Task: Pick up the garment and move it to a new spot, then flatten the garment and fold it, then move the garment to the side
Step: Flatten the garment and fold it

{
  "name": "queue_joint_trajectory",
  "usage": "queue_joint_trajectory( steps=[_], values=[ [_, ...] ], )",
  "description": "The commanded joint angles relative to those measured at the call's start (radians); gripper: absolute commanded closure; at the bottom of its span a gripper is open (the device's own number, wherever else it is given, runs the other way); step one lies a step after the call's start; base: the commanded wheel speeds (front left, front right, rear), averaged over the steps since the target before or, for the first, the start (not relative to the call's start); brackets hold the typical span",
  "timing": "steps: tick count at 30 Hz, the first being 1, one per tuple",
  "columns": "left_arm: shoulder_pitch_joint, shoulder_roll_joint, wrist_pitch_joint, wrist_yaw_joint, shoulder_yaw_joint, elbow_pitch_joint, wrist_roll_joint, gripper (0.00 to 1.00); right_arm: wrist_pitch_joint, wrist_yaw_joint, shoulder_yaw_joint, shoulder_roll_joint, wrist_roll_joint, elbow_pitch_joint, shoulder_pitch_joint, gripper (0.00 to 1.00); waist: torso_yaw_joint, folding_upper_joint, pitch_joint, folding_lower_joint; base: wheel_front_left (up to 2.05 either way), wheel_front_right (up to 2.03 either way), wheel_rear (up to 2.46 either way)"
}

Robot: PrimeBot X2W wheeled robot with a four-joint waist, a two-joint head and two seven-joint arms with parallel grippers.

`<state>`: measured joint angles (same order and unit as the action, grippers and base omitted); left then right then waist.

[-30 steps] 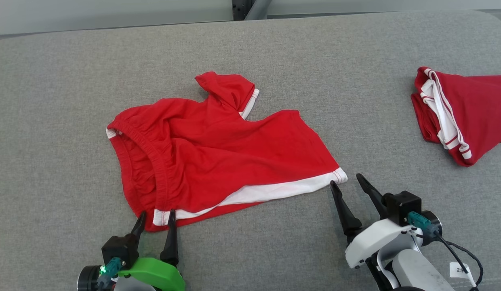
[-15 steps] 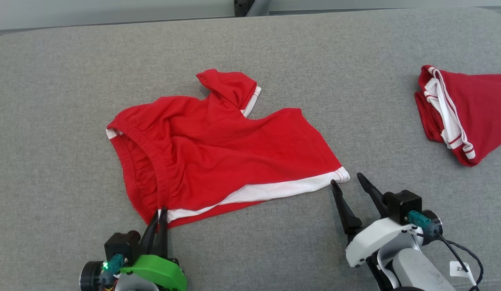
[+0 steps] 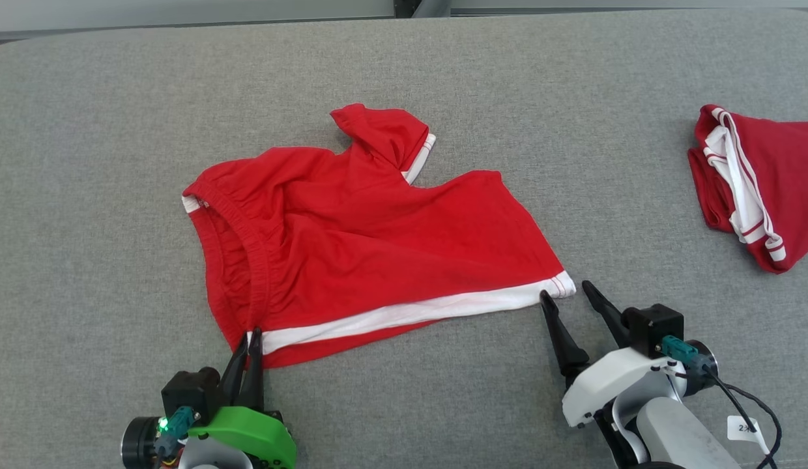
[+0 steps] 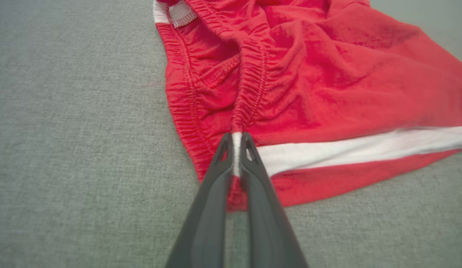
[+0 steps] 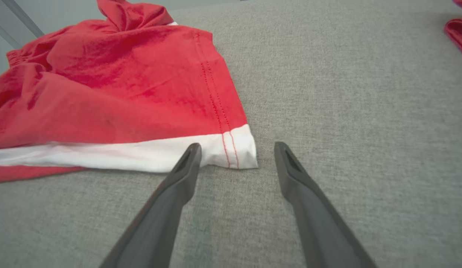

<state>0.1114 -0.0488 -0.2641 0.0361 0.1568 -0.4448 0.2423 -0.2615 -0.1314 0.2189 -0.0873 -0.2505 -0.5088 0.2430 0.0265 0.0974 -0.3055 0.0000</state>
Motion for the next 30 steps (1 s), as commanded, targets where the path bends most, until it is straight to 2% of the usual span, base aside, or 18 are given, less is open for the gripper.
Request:
queue_joint_trajectory(
  steps=[1, 2, 3, 4, 5, 7, 14, 22, 28, 30],
  values=[
    [0.011, -0.004, 0.001, -0.002, -0.002, 0.003, -0.006, 1.00, -0.002, 0.002, 0.004, -0.006, -0.002, -0.016, 0.015, 0.00, 0.002, 0.0000, -0.003, 0.0000, 0.00, 0.00, 0.00],
    [0.012, -0.004, 0.001, -0.002, 0.000, 0.003, -0.006, 1.00, -0.002, 0.002, 0.008, -0.007, -0.002, -0.022, 0.019, 0.04, 0.004, 0.0000, -0.004, 0.0000, 0.00, 0.00, 0.00],
    [0.014, -0.004, 0.001, -0.002, 0.001, 0.004, -0.006, 1.00, -0.002, 0.002, 0.011, -0.007, -0.004, -0.028, 0.022, 0.35, 0.005, 0.0000, -0.005, 0.0000, 0.00, 0.00, 0.00],
    [0.017, -0.004, 0.001, -0.002, 0.003, 0.004, -0.006, 1.00, -0.002, 0.002, 0.013, -0.007, -0.006, -0.032, 0.027, 0.54, 0.006, 0.0000, -0.007, 0.0000, 0.00, 0.00, 0.00],
    [0.020, -0.004, 0.001, -0.001, 0.003, 0.004, -0.006, 1.00, -0.002, 0.002, 0.015, -0.008, -0.006, -0.035, 0.030, 0.65, 0.007, 0.0000, -0.008, 0.0000, 0.00, 0.00, 0.00],
    [0.022, -0.004, 0.001, -0.001, 0.004, 0.003, -0.006, 1.00, -0.002, 0.002, 0.021, -0.007, -0.010, -0.043, 0.032, 1.00, 0.008, 0.0000, -0.009, 0.0000, 0.00, 0.00, 0.00],
    [0.021, -0.004, 0.001, 0.007, -0.015, 0.025, -0.011, 1.00, -0.002, 0.002, 0.019, -0.009, -0.029, -0.015, 0.032, 1.00, 0.000, 0.0000, 0.017, 0.0000, 0.00, 0.00, 0.00],
    [0.100, -0.012, 0.001, 0.043, -0.087, 0.173, -0.076, 1.00, -0.002, 0.002, 0.020, -0.020, -0.082, 0.186, 0.066, 1.00, -0.028, 0.0000, 0.130, 0.0000, 0.00, 0.00, 0.00],
    [0.257, -0.091, 0.001, 0.080, -0.132, 0.296, -0.101, 1.00, -0.002, 0.002, 0.027, -0.065, -0.149, 0.335, 0.174, 1.00, -0.047, 0.0000, 0.199, 0.0000, 0.00, 0.00, 0.00],
    [0.316, -0.135, 0.001, 0.085, -0.132, 0.322, -0.107, 1.00, -0.002, 0.002, 0.024, -0.087, -0.165, 0.369, 0.217, 1.00, -0.050, 0.0000, 0.204, 0.0000, 0.00, 0.00, 0.00]
  ],
)
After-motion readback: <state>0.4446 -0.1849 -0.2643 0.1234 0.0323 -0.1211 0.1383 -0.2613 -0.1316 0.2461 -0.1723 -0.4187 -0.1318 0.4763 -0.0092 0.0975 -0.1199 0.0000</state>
